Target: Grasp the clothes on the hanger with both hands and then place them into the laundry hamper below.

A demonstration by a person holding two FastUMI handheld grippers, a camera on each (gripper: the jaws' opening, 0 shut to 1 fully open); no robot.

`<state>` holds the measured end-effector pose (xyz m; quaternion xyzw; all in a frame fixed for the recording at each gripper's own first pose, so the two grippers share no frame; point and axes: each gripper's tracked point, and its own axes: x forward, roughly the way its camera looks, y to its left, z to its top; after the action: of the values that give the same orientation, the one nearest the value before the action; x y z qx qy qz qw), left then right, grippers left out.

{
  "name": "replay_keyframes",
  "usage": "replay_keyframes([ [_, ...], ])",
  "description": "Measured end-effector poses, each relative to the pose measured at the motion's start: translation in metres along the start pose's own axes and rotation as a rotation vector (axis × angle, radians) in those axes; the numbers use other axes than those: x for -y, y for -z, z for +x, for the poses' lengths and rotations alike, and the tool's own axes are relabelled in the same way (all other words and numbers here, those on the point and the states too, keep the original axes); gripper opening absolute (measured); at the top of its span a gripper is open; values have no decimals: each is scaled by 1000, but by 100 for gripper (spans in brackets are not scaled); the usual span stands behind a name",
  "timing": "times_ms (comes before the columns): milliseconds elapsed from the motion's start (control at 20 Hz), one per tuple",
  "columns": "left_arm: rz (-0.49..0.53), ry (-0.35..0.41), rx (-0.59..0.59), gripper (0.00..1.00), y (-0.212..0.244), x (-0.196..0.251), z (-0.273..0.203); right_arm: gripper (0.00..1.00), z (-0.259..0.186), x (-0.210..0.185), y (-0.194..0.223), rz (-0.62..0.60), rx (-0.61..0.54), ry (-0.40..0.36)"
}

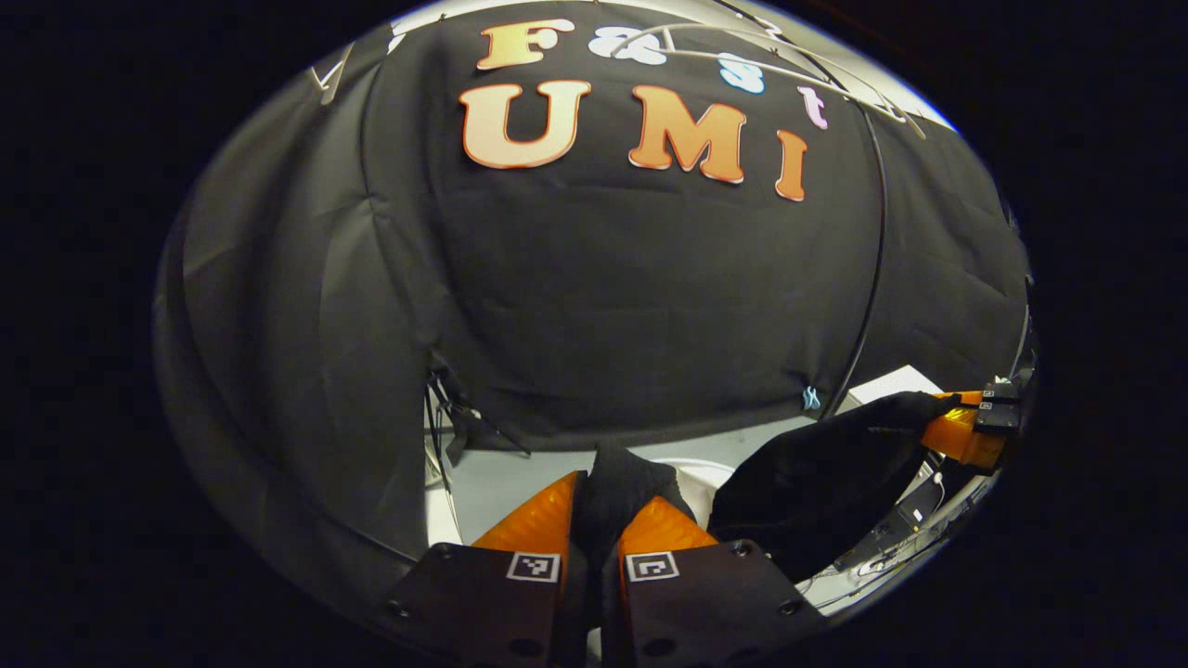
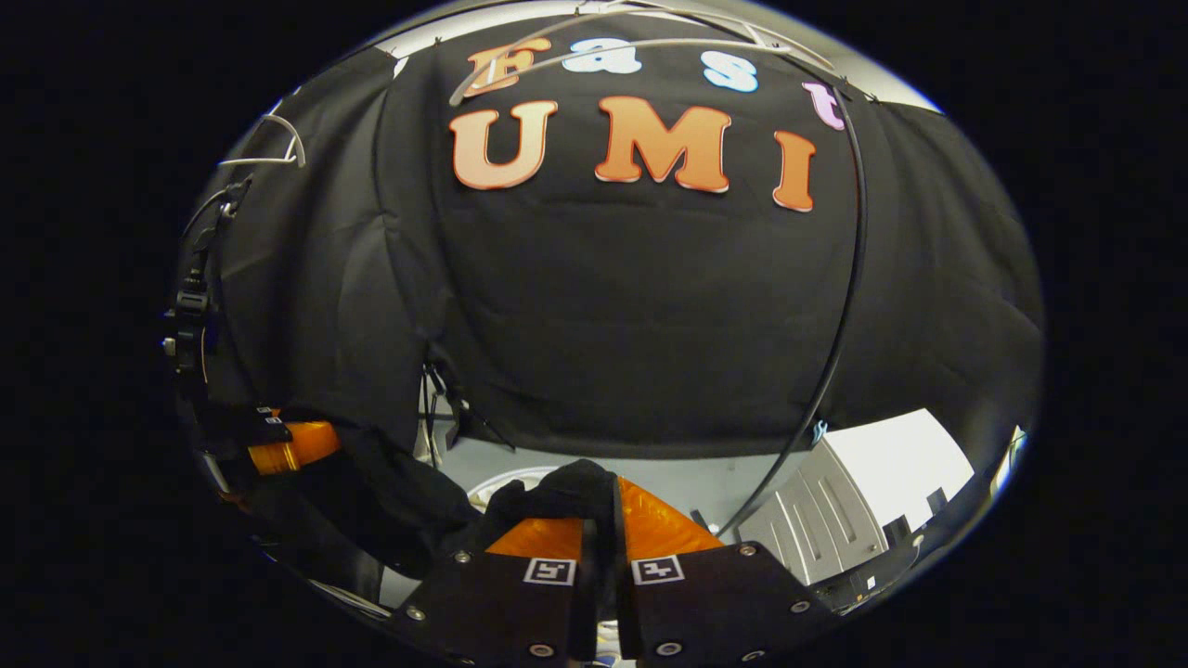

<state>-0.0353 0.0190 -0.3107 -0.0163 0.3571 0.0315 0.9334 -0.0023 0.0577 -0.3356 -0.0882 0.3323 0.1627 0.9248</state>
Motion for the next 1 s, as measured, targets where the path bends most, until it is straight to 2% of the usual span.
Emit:
replay_keyframes([
  [200,-6,18,-63,12,20,9,3,9,0,-1,18,-3,-42,9],
  [550,1,17,-74,13,25,12,7,10,-7,0,28,20,-74,20],
  [700,6,4,-89,16,28,11,8,12,-4,-1,27,22,-82,23],
  [750,7,-7,-96,24,30,9,7,12,-6,-2,29,18,-87,25],
  [850,-11,-7,-106,27,33,9,8,13,-7,0,33,5,-102,29],
  [950,-18,1,-125,41,36,10,9,17,-7,-1,40,-7,-125,29],
  [1000,-14,-3,-119,48,34,9,8,24,-4,-3,48,-10,-142,27],
])
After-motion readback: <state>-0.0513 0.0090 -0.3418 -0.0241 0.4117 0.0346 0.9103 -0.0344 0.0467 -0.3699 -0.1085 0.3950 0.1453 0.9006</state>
